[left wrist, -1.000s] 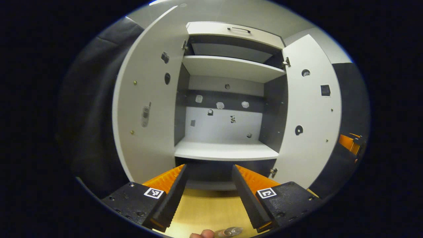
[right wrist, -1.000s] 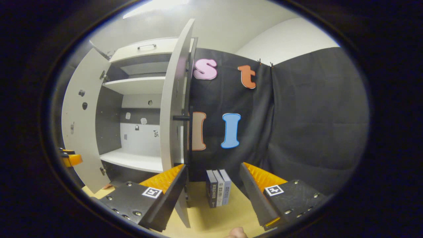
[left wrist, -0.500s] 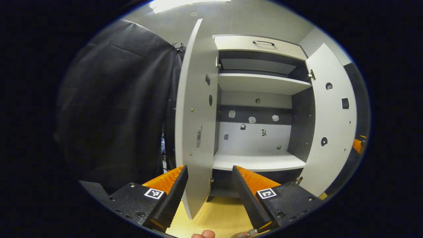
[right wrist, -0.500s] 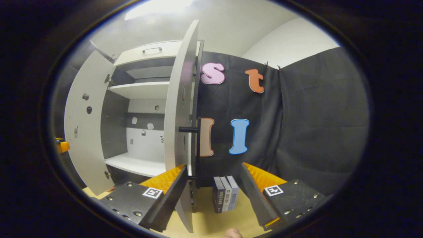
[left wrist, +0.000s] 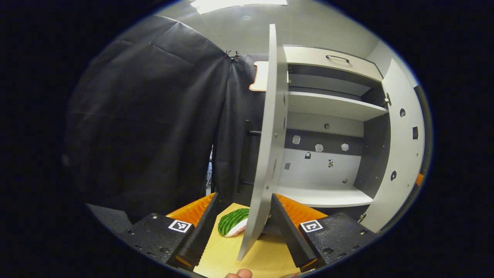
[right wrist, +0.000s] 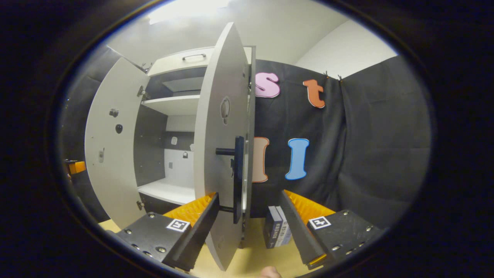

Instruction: Grasp the bottle in the cabinet with the left hand and place it on the coaster, then close the right door with the right hand and the left door with the left hand.

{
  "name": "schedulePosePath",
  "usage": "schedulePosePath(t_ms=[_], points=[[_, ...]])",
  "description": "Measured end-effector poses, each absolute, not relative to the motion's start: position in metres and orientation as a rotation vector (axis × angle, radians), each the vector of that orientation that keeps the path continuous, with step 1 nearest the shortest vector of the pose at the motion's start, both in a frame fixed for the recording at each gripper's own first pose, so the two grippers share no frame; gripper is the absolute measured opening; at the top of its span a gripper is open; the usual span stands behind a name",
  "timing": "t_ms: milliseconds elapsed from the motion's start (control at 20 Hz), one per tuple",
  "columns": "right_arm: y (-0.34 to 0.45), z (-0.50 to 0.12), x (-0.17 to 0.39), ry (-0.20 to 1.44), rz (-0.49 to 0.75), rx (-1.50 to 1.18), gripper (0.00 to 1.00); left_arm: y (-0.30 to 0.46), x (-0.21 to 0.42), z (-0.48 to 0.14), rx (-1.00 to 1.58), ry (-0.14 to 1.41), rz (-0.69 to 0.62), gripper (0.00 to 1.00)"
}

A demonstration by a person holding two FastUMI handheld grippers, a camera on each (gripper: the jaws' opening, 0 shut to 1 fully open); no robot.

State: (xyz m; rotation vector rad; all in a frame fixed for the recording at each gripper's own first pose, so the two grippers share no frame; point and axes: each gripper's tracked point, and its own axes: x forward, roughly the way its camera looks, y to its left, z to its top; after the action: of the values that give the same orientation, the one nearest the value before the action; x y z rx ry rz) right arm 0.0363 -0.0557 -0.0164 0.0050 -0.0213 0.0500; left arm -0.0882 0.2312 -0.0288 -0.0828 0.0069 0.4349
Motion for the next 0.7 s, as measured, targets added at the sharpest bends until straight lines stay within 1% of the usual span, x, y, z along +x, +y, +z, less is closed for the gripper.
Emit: schedulePosePath(t_ms=[50,150,200,250,300,350,400,450,500,550,650,700], points=[[-0.05,-0.017,0.037,-0.023,0.057,0.008,0.93,0.238,-0.088,-0.029,-0.085,0.006,0.444,0.87],[-0.039,-0.017,0.038,-0.022,0.064,0.018,1.0,0.25,-0.089,-0.028,-0.095,0.0,0.455,0.87],[-0.034,-0.017,0.039,-0.023,0.066,0.021,0.96,0.253,-0.089,-0.029,-0.1,-0.005,0.46,0.87],[-0.029,-0.016,0.04,-0.025,0.066,0.023,0.96,0.257,-0.089,-0.029,-0.106,-0.009,0.461,0.87],[-0.023,-0.016,0.04,-0.028,0.066,0.026,0.96,0.261,-0.088,-0.03,-0.111,-0.01,0.458,0.84],[-0.016,-0.018,0.04,-0.03,0.064,0.029,0.96,0.265,-0.087,-0.03,-0.113,-0.009,0.454,0.84],[-0.01,-0.018,0.04,-0.031,0.062,0.034,0.96,0.269,-0.085,-0.031,-0.113,-0.006,0.448,0.87],[-0.002,-0.018,0.043,-0.033,0.063,0.038,0.93,0.273,-0.084,-0.028,-0.11,-0.005,0.442,0.87],[0.007,-0.017,0.045,-0.037,0.071,0.045,0.93,0.273,-0.083,-0.029,-0.106,-0.008,0.434,0.87],[0.018,-0.018,0.047,-0.038,0.085,0.05,0.96,0.273,-0.082,-0.028,-0.101,-0.011,0.426,0.87],[0.04,-0.018,0.049,-0.038,0.128,0.063,0.96,0.271,-0.082,-0.027,-0.098,-0.014,0.407,0.87],[0.048,-0.018,0.048,-0.038,0.136,0.077,1.0,0.272,-0.08,-0.028,-0.098,-0.015,0.394,0.87]])
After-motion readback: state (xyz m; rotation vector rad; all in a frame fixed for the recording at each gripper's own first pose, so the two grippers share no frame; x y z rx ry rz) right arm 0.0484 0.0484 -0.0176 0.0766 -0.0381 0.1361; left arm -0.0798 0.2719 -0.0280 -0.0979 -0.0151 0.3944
